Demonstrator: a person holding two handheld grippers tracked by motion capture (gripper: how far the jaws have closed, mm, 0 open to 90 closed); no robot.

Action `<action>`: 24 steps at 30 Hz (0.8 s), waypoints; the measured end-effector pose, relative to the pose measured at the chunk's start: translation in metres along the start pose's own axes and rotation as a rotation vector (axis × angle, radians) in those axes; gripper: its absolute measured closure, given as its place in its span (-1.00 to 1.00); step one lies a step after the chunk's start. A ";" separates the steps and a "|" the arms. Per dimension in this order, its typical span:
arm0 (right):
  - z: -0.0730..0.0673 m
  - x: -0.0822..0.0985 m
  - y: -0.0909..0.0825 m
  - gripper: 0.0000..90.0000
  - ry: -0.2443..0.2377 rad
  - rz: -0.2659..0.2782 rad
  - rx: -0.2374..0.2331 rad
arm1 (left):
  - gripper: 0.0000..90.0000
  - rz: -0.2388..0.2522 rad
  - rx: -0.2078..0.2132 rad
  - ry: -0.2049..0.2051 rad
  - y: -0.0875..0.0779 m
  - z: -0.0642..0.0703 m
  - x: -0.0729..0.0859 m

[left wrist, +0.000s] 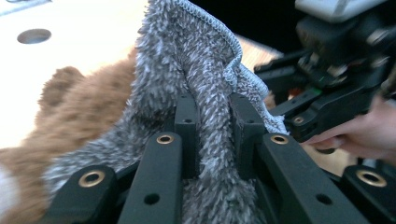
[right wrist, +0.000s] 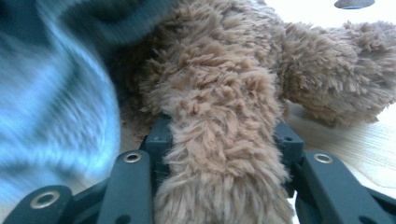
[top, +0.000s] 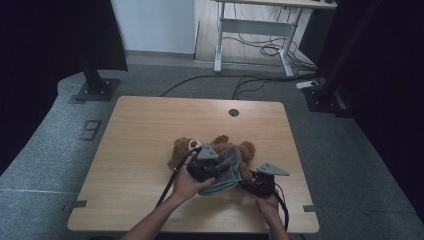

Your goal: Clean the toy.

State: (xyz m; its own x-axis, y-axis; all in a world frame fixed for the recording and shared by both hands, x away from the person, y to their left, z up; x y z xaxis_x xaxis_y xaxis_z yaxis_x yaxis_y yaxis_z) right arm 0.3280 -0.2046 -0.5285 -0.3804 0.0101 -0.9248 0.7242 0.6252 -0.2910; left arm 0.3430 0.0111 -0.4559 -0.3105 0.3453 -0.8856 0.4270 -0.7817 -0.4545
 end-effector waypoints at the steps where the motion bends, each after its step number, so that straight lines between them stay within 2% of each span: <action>1: 0.000 0.000 0.000 0.24 0.003 0.000 -0.002 | 0.68 -0.009 -0.006 0.005 0.005 0.002 0.003; 4: 0.001 0.000 -0.001 0.28 0.004 -0.005 -0.005 | 0.68 -0.017 -0.019 0.016 0.014 0.004 0.013; 8: 0.004 0.001 -0.002 0.34 0.006 0.001 -0.013 | 0.70 -0.008 -0.027 0.021 0.006 -0.001 0.023; 14: 0.007 0.001 -0.003 0.38 0.006 0.003 -0.037 | 0.70 0.008 -0.074 -0.001 -0.021 -0.016 0.035; 24: 0.008 0.001 -0.004 0.38 0.000 0.000 -0.045 | 0.70 0.052 -0.188 -0.073 -0.081 -0.059 0.058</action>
State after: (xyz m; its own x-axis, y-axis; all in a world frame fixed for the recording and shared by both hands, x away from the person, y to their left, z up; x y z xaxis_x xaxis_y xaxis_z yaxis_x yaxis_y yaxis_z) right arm 0.3292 -0.2136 -0.5298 -0.3802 0.0104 -0.9249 0.6980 0.6594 -0.2795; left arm 0.3405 0.1249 -0.4760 -0.3423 0.2631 -0.9020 0.5926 -0.6846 -0.4246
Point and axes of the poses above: each handheld gripper's, and its own axes: y roughly forward along the jaws, x roughly out of its underside, z roughly to its right, the point moved 1 cm from there along y, roughly forward along the jaws, and after that the axes turned 8 degrees about z, right-handed, at the moved point
